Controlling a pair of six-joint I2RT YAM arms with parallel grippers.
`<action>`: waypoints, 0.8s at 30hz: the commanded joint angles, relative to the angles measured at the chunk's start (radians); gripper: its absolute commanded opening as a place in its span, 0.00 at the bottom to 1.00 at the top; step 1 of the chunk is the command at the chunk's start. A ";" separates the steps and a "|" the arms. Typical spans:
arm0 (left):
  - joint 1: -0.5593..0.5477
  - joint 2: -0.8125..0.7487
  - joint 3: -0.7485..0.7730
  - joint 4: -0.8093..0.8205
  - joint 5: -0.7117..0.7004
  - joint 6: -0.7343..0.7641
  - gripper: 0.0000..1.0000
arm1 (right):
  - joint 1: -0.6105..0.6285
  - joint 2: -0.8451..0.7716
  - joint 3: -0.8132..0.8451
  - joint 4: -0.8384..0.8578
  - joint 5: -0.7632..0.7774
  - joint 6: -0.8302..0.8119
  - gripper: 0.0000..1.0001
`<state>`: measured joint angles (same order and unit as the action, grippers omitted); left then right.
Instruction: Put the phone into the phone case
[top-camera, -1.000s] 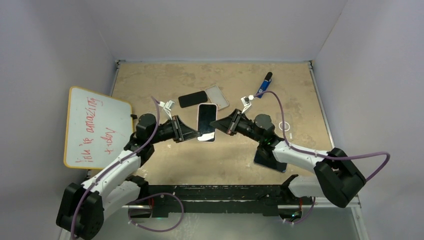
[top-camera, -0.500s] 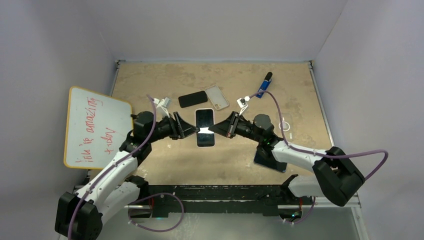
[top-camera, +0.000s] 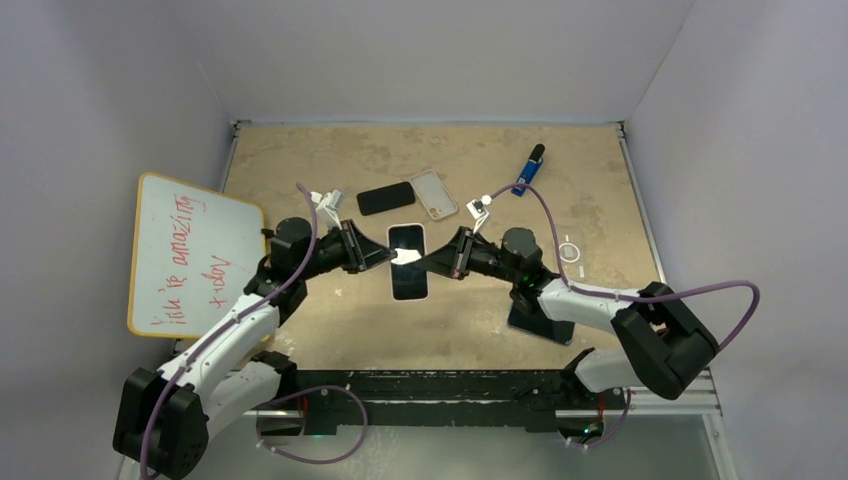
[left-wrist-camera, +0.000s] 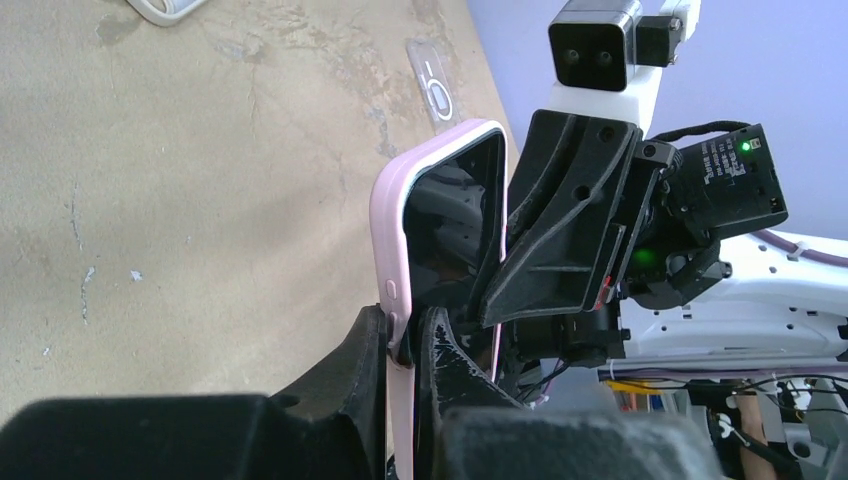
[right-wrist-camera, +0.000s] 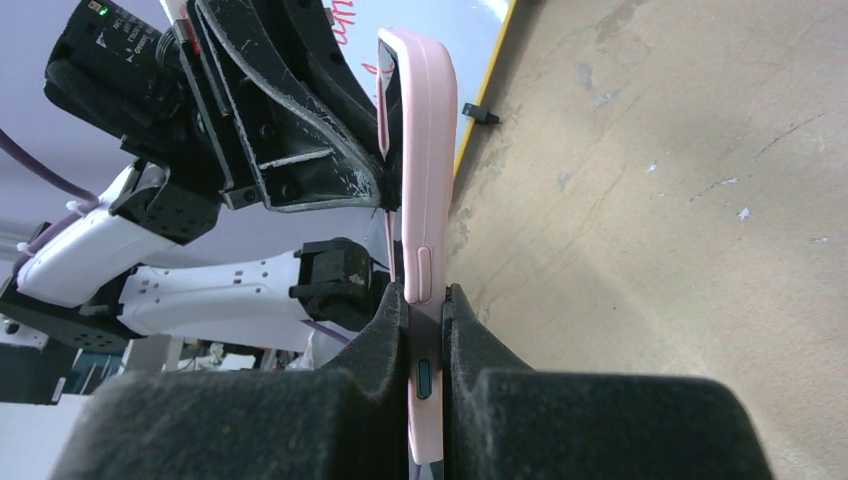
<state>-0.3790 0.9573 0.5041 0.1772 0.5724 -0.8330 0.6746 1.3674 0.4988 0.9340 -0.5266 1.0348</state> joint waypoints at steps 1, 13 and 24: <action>0.006 0.033 0.043 0.030 -0.010 0.024 0.00 | 0.010 -0.016 0.020 0.111 -0.044 0.003 0.00; 0.006 0.017 0.149 -0.273 -0.106 0.182 0.74 | 0.007 -0.034 0.067 -0.284 0.108 -0.102 0.00; 0.006 -0.008 0.280 -0.485 -0.158 0.443 0.89 | -0.037 0.089 0.176 -0.537 0.151 -0.239 0.00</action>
<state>-0.3744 0.9718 0.7227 -0.2192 0.4595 -0.5411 0.6647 1.4181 0.6144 0.4149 -0.3748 0.8413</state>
